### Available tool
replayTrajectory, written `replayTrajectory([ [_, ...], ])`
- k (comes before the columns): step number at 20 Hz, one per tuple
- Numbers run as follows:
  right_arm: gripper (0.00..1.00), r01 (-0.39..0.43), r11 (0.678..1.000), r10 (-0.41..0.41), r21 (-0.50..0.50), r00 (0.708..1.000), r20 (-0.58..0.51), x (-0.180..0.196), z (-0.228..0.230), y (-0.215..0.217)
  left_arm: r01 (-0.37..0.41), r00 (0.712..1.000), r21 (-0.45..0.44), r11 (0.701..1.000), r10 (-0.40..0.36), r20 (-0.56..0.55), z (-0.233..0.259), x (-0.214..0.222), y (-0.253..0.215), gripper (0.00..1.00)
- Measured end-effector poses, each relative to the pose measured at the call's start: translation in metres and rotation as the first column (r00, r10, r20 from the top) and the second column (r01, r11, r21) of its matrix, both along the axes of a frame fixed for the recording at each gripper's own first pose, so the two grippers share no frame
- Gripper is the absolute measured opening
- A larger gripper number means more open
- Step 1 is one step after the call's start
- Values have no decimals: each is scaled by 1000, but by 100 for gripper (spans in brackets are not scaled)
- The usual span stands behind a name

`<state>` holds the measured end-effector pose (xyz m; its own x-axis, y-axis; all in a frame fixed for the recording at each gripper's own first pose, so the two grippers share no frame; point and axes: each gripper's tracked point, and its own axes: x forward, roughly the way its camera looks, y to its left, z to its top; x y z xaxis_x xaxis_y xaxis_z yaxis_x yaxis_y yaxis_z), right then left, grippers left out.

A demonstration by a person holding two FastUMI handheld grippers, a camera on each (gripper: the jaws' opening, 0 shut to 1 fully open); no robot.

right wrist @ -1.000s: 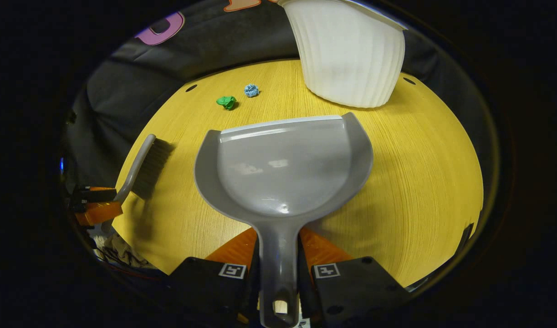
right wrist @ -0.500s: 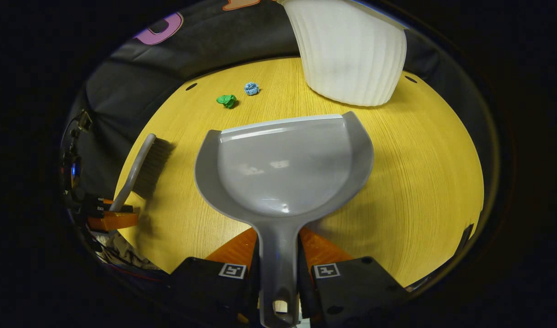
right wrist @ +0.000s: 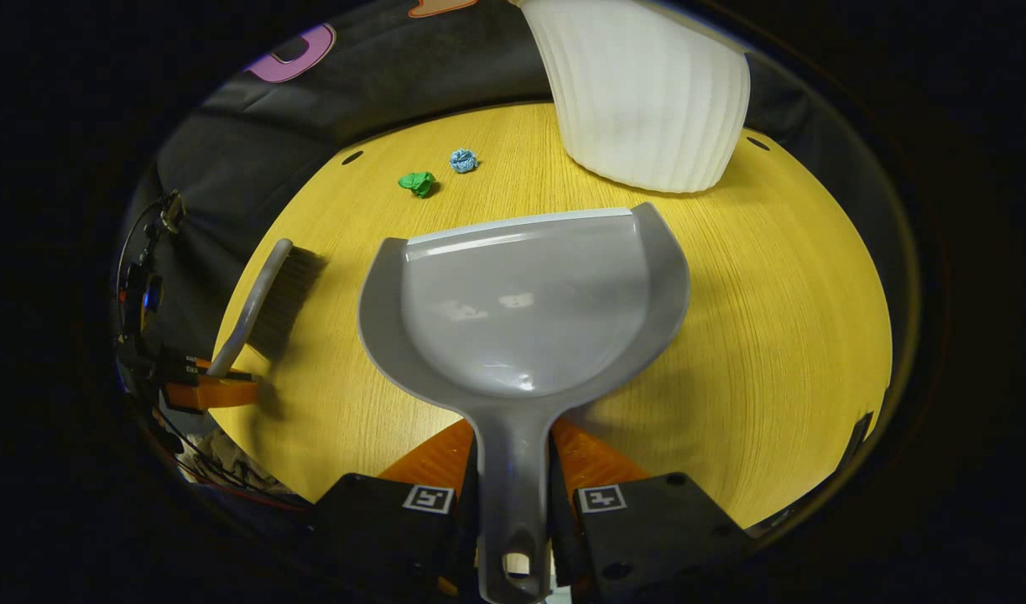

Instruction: Pick up the small broom and dustpan from the desktop, sweep the trash into the dustpan with the broom, and then empty the trash into the garbage bin.

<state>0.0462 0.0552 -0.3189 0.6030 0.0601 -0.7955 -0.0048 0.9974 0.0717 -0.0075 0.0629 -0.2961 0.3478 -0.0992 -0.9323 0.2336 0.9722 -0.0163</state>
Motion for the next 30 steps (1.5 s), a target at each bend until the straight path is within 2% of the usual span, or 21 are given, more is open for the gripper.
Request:
replayTrajectory([
  [7,39,-17,1000,17,-14,1000,-15,0,0,-1,95,995,48,994,-97,30,2,47,1,22],
  [8,36,-18,1000,17,-13,1000,-18,0,0,-1,113,992,58,992,-116,40,3,58,2,22],
  [9,39,-17,1000,17,-11,1000,-19,0,0,-1,133,990,68,989,-136,48,4,69,2,22],
  [12,39,-20,1000,20,-12,999,-29,-1,-1,-1,200,975,97,975,-208,76,8,105,0,22],
  [14,39,-25,1000,25,-10,999,-39,-2,-1,-1,268,955,128,955,-281,94,9,133,-6,22],
  [18,39,-37,999,35,-21,998,-59,-5,-3,-1,433,880,198,880,-460,120,14,184,-22,21],
  [21,39,-40,999,38,-34,996,-76,-9,-6,-1,527,820,250,813,-563,101,15,212,-38,21],
  [27,39,-43,998,39,-42,995,-90,-15,-7,0,685,694,287,669,-719,20,19,234,-73,21],
  [30,39,-40,998,36,-41,995,-90,-16,-7,1,733,644,297,612,-765,-12,21,238,-85,22],
])
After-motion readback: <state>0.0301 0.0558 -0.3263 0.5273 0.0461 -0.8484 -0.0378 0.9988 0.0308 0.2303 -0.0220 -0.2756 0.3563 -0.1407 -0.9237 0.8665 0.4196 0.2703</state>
